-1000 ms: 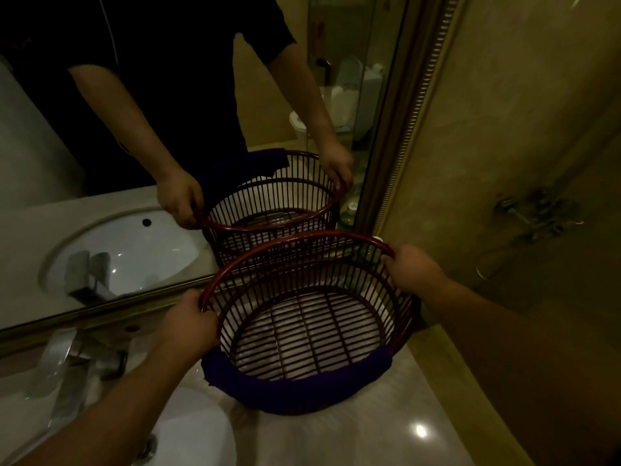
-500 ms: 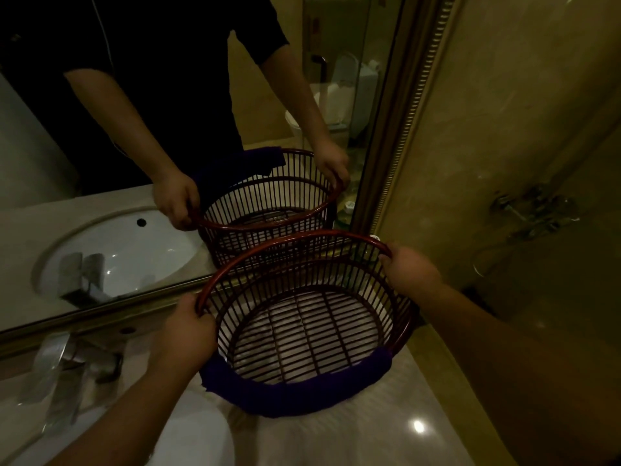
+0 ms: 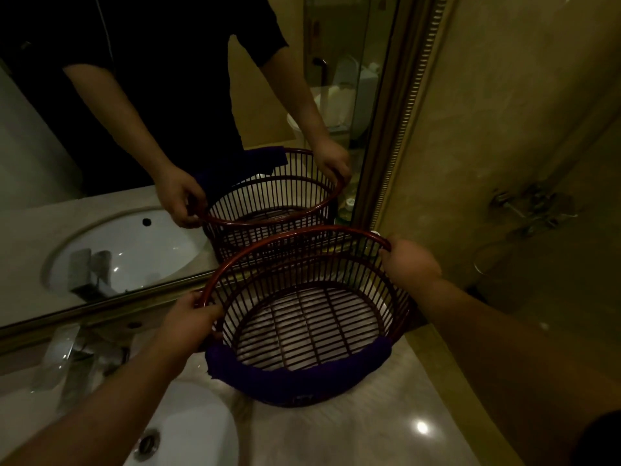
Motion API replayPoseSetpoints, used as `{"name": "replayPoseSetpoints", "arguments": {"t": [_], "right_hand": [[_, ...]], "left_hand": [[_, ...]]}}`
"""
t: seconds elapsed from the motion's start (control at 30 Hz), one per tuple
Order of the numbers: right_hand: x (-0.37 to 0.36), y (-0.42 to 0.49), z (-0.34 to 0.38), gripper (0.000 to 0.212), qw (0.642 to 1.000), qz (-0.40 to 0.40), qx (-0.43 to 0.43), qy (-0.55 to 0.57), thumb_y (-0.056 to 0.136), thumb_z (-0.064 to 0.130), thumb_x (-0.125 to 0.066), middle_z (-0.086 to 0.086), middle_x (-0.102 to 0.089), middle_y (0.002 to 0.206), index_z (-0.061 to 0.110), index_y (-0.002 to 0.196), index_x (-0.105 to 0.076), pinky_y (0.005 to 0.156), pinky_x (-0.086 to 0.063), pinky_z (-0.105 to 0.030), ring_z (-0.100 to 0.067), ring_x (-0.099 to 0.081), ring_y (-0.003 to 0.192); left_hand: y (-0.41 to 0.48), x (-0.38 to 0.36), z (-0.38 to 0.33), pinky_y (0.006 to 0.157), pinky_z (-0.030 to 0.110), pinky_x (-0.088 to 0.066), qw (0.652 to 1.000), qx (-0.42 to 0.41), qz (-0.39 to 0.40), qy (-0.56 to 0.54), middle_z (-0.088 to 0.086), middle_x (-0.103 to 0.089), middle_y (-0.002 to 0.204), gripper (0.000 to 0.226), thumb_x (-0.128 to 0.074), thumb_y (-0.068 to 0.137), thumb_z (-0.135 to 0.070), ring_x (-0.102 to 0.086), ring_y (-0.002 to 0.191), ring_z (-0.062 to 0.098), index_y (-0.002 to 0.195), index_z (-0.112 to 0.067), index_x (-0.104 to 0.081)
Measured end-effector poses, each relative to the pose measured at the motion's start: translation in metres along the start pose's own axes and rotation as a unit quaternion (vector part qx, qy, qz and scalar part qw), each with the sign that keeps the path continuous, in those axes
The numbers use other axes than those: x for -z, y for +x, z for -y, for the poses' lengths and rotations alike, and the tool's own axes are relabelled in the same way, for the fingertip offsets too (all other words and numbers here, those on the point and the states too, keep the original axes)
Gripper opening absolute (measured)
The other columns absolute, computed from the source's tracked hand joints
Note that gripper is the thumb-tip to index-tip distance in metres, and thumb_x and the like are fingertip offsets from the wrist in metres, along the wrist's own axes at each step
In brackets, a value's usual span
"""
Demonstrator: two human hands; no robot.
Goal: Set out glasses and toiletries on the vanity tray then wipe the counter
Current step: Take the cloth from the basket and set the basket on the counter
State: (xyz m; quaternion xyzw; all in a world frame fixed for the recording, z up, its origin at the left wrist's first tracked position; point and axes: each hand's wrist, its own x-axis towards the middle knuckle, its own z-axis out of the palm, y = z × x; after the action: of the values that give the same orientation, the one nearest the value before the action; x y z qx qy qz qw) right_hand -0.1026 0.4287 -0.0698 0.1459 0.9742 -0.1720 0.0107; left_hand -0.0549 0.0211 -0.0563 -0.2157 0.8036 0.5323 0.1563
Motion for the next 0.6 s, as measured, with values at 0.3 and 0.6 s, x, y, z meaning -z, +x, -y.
{"name": "replayPoseSetpoints", "arguments": {"t": [0.3, 0.6], "right_hand": [[0.007, -0.005, 0.007, 0.024, 0.999, -0.013, 0.000, -0.043, 0.104, 0.036, -0.048, 0.003, -0.051, 0.078, 0.019, 0.114, -0.061, 0.064, -0.040, -0.031, -0.021, -0.052, 0.073], [0.016, -0.014, 0.016, 0.027, 0.998, -0.001, -0.025, -0.063, 0.104, 0.041, -0.048, 0.002, -0.051, 0.078, 0.018, 0.111, -0.060, 0.067, -0.042, -0.031, -0.023, -0.053, 0.077]], "left_hand": [[-0.020, 0.010, 0.006, 0.071, 0.044, -0.060, 0.997, -0.065, 0.034, -0.031, 0.006, -0.076, 0.092, 0.014, -0.061, 0.098, -0.016, -0.075, 0.078, 0.024, 0.110, -0.019, -0.067], [-0.016, 0.011, 0.010, 0.068, 0.041, -0.059, 0.954, -0.165, -0.084, 0.235, -0.006, -0.066, 0.089, 0.027, -0.063, 0.092, -0.050, -0.065, 0.077, 0.016, 0.108, -0.028, -0.061]]}}
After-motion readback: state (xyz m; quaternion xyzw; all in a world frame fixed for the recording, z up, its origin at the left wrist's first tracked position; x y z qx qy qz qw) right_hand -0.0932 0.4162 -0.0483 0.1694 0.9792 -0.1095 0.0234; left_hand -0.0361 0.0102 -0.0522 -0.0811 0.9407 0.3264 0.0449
